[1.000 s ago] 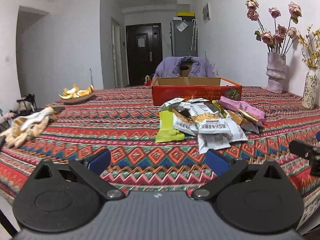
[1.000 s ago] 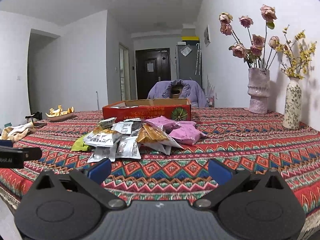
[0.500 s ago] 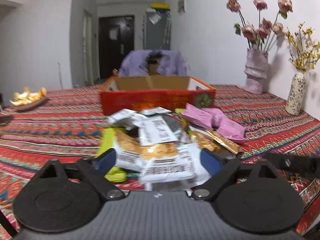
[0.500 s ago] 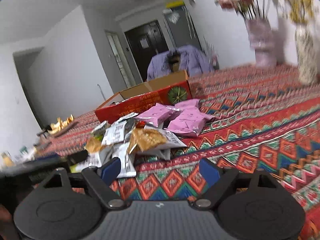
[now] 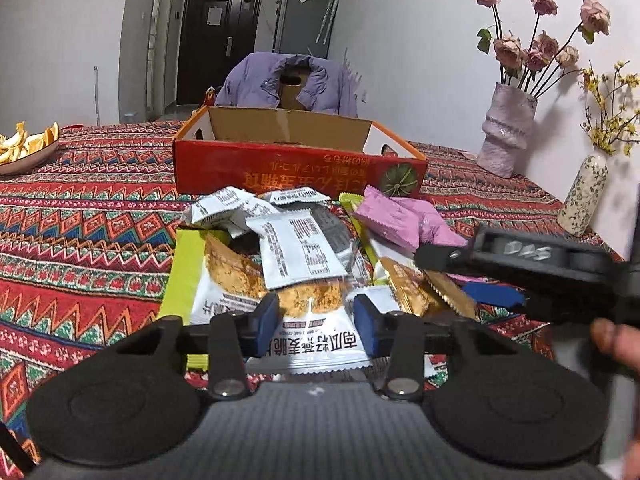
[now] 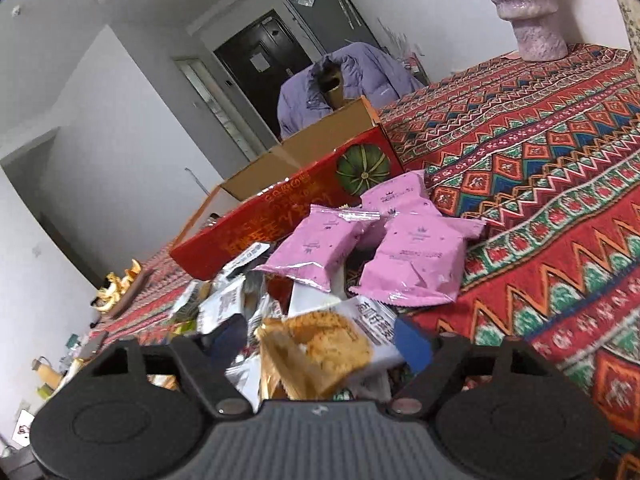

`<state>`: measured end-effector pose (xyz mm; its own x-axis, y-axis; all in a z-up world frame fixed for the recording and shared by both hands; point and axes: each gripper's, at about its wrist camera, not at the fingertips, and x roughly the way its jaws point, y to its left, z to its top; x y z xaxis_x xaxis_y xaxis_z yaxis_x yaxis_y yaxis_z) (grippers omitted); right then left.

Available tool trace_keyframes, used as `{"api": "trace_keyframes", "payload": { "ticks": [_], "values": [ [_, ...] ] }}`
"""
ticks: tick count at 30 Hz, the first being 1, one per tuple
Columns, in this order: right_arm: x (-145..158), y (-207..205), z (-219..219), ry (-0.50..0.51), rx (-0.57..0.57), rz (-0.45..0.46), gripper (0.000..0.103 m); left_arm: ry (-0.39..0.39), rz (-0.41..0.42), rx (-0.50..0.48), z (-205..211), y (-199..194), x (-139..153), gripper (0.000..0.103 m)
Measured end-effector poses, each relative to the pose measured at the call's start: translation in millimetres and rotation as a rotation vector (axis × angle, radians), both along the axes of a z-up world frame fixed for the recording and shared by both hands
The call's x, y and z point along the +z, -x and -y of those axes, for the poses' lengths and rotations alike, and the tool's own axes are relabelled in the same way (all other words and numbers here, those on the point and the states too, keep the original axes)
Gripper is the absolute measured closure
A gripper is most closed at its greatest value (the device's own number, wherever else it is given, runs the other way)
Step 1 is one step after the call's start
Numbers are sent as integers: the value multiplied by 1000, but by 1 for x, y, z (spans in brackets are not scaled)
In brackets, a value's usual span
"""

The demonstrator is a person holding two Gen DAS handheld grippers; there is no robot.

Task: Organize snacks
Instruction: 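Grasp a white oat crisp packet with the left tool while the right tool grasps another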

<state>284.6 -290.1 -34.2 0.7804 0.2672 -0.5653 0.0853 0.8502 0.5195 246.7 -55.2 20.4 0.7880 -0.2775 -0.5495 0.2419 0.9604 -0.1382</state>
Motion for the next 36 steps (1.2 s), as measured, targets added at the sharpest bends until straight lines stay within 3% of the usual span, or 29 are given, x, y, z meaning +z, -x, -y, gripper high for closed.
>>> {"api": "trace_keyframes", "payload": {
  "ticks": [1, 2, 5, 9, 11, 13, 15, 16, 20, 23, 25, 28, 30, 33, 36],
  "values": [
    [-3, -3, -1, -5, -11, -4, 28, -2, 4, 0, -1, -1, 2, 63],
    [-4, -4, -2, -2, -18, -2, 28, -6, 9, 1, -2, -2, 4, 71],
    [-1, 4, -4, 55, 2, 13, 31, -14, 19, 4, -5, -3, 8, 76],
    [3, 30, 2, 178, 21, 2, 41, -22, 38, -4, -7, 3, 9, 82],
    [5, 44, 8, 268, 30, -20, 42, -36, 39, 5, -6, 6, 7, 82],
    [8, 57, 13, 334, 32, -30, 42, -40, 34, 13, -6, 10, 4, 80],
    [11, 66, 14, 394, 43, -35, 42, -41, 23, 19, -6, 13, 0, 57],
    [12, 71, 16, 403, 45, -31, 41, -45, 22, 19, -5, 15, -1, 52],
    [10, 68, 20, 260, 65, -19, 32, -78, 17, 18, 1, 14, -8, 46],
    [5, 60, 21, 168, 50, -22, 25, -78, -19, 40, 4, 4, -11, 45],
    [3, 53, 15, 163, 50, -9, 21, -67, -34, 46, 4, -2, -12, 44],
    [2, 42, 5, 226, 77, -4, 21, -75, -41, 51, 4, -9, -13, 44],
    [3, 40, -7, 318, 127, -17, 22, -79, -44, 46, 4, -11, -13, 51],
    [0, 49, -16, 435, 166, -13, 28, -77, -37, 39, 5, -11, -12, 56],
    [3, 59, -12, 479, 174, -17, 43, -80, -30, 36, 6, -8, -10, 58]
  ]
}}
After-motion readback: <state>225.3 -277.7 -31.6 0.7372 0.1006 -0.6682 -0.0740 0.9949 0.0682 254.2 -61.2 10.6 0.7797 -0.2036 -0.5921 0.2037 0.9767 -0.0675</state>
